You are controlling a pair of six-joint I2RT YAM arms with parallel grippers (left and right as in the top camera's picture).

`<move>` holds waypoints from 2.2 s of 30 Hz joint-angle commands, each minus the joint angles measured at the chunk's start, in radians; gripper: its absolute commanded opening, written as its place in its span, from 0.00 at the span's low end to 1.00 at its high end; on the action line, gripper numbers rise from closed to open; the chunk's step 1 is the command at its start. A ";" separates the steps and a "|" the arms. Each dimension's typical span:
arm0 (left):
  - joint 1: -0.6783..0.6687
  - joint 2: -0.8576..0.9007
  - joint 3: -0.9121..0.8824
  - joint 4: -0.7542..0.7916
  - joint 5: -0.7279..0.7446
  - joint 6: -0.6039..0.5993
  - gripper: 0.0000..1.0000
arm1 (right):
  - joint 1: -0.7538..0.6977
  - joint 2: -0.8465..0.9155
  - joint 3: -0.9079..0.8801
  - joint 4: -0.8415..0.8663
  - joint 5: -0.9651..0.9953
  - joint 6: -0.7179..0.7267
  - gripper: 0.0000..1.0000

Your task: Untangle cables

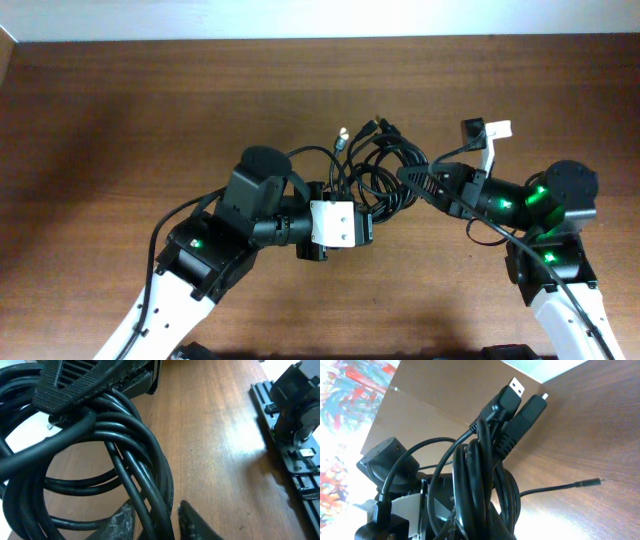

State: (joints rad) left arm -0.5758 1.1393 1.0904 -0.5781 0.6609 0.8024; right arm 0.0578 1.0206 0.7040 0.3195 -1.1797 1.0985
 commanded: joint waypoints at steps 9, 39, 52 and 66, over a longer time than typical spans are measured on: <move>0.001 -0.047 0.012 -0.002 0.043 -0.057 0.22 | 0.000 0.003 0.009 0.011 -0.029 -0.021 0.04; 0.001 -0.027 0.012 -0.047 0.058 -0.057 0.34 | 0.000 0.003 0.009 0.011 -0.029 -0.021 0.04; 0.000 -0.067 0.012 -0.047 0.031 -0.056 0.37 | 0.000 0.003 0.009 0.011 -0.029 -0.021 0.04; 0.001 -0.021 0.012 -0.051 0.030 -0.056 0.44 | 0.000 0.003 0.009 0.011 -0.029 -0.021 0.04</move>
State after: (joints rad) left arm -0.5758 1.1168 1.0904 -0.6281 0.6880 0.7509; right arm 0.0578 1.0260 0.7040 0.3195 -1.1988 1.0920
